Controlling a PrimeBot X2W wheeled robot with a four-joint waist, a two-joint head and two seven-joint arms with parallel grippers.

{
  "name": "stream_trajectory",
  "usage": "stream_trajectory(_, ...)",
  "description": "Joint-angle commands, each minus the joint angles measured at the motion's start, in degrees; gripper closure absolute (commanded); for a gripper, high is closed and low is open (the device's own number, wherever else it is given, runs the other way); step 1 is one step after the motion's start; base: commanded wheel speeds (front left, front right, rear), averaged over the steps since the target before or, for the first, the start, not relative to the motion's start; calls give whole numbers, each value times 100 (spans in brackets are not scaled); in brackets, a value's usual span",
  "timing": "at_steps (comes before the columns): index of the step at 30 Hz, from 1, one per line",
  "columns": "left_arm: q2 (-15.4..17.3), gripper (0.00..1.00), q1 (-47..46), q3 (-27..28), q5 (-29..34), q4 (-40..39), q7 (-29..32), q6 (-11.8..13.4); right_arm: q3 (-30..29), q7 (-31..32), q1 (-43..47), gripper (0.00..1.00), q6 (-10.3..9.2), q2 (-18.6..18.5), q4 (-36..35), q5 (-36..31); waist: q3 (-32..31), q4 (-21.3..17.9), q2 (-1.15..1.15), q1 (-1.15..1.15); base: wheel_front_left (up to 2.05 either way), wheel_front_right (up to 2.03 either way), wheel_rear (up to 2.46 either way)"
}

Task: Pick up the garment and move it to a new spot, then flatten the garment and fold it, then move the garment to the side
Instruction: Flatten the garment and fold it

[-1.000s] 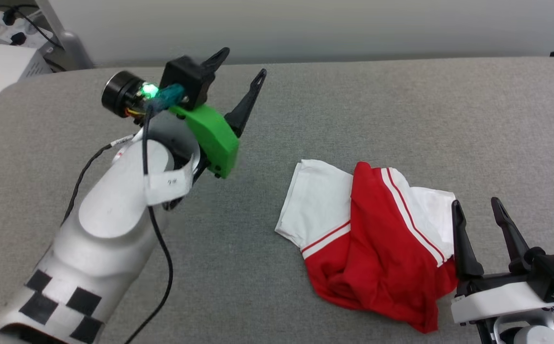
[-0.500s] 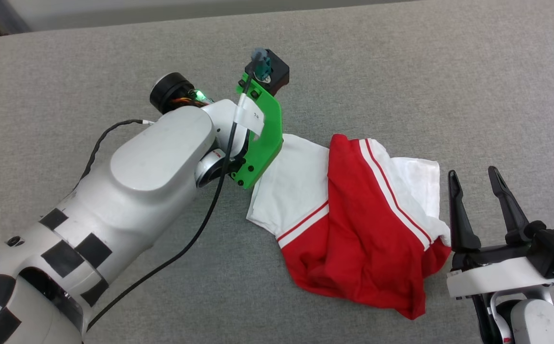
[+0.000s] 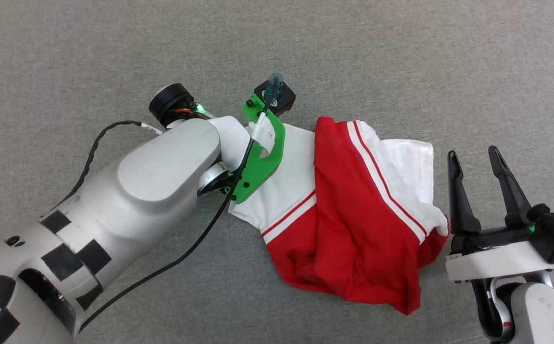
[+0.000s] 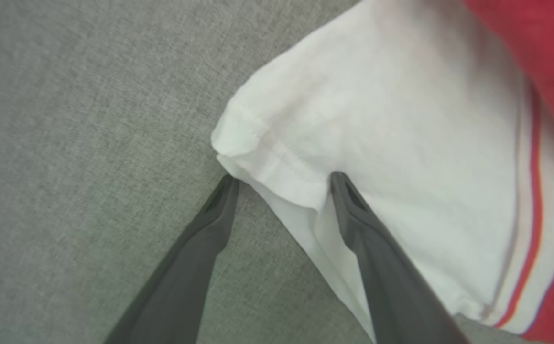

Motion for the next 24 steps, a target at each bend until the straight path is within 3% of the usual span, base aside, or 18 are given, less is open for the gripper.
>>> stream_trajectory(1,19,86,539,-219,-29,151,-59,-16,-22,-35,-125,0,-5,-8,-2,22,4,40,0,0,0,0,0)
stream_trajectory(2,18,100,496,-219,-80,168,-256,-16,-33,-35,-127,0,-5,-8,6,12,-16,69,0,0,0,0,0)
stream_trajectory(10,176,100,214,-154,-472,67,-1676,-16,-139,-35,26,0,-5,-8,59,-88,-434,397,0,0,0,0,0)
stream_trajectory(16,676,100,504,173,-800,-68,-2528,-7,-185,-35,273,0,-5,-8,109,-145,-851,660,0,0,0,0,0)
stream_trajectory(24,1628,100,1495,533,-1273,-259,-3053,418,-247,-35,499,0,-5,-8,108,-174,-1128,807,0,0,0,0,0)
